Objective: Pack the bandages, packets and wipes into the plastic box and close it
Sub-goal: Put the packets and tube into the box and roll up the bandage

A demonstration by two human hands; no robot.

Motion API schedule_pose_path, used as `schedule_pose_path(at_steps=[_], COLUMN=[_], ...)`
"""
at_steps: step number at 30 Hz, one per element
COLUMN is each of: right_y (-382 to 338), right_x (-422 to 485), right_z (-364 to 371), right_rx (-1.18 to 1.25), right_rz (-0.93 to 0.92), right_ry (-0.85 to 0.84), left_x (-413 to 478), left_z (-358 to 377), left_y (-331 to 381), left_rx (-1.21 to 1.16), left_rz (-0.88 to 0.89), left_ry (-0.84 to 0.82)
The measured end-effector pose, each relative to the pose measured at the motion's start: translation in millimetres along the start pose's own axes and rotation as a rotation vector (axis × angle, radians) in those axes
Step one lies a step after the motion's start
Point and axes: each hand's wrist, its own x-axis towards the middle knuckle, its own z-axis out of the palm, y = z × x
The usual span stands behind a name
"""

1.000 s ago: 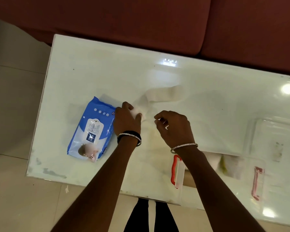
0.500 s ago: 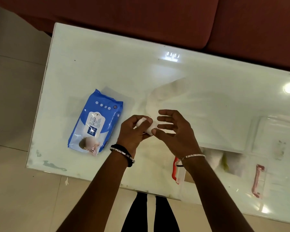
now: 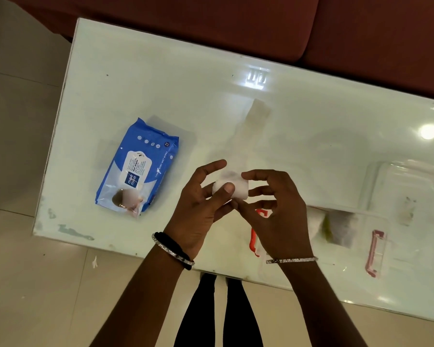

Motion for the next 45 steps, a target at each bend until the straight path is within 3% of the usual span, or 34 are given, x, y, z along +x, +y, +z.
schedule_pose_path(at_steps=[4,7,9,13,16,20,30,45], right_y=[-5.9,-7.1,-6.8,-5.5,-6.1,-8.9,-19.4,-11.8], right_x=[-9.3,-15.2,-18.1,-23.7,-28.8,-34.2,-31.6,-42.4], right_z=[-4.8,-8.7,-11.9,-24.4,-35.8,-46.6,-57.9,-49.5], right_rx=[-0.023,0.007,0.073,0.295,0.436,0.646,0.805,0.695], right_rz=[-0.121,-0.106,-0.049,0.128,0.230,0.279,0.301,0.267], right_ry=[-0.050,-0.048,-0.023,-0.018,-0.063,-0.126,-0.049,-0.071], left_x=[-11.6,-21.1,-28.1,-40.3,-46.4,-51.7,-57.0,-48.1], left_z=[-0.1,2.2,4.9,0.9,-5.2,6.7,24.1,31.5], left_y=[-0.7,-0.6,1.4,3.3,5.3,11.8,0.2,-0.4], left_rx=[0.047,0.066,0.118,0.553,0.671,0.605,0.385,0.197], left_rz=[0.021,0.032,0.062,0.341,0.421,0.398,0.326,0.204], left_ry=[-0.041,-0.047,0.002,0.200,0.069,-0.197,-0.067,-0.011])
